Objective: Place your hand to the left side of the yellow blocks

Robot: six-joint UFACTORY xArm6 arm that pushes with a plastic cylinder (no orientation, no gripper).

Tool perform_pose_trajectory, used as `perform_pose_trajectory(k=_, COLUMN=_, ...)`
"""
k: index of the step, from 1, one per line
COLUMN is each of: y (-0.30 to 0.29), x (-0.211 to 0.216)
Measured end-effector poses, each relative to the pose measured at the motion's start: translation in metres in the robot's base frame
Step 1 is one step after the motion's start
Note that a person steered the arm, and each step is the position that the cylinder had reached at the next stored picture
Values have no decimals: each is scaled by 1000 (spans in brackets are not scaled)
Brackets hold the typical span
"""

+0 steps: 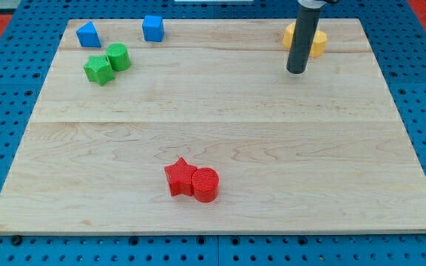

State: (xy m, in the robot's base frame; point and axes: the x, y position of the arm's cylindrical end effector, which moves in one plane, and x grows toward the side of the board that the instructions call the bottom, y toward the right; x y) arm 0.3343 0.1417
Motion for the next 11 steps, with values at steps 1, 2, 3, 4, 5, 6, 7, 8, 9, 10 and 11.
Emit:
perform_pose_trajectory(k=1, y=0, x=11)
perform_pose_trajectory(k=2, y=0, x=12)
perform_pose_trajectory(k=3, y=-3, x=-1)
perform_pose_trajectory(k=4, y=-24, x=-27)
perform_pose_trajectory(k=5, y=-59, x=-40)
perform_pose_trajectory(k=6, y=-81, x=-50)
perform_pose_trajectory(k=7, y=-81, x=-65)
perform_pose_trajectory(k=8, y=-82, x=-71)
perform_pose_trajectory(k=9, y=-81, x=-71)
perform_pose_trajectory(k=10, y=-81, x=-71)
perform_pose_trajectory(k=11, y=-85, x=-71)
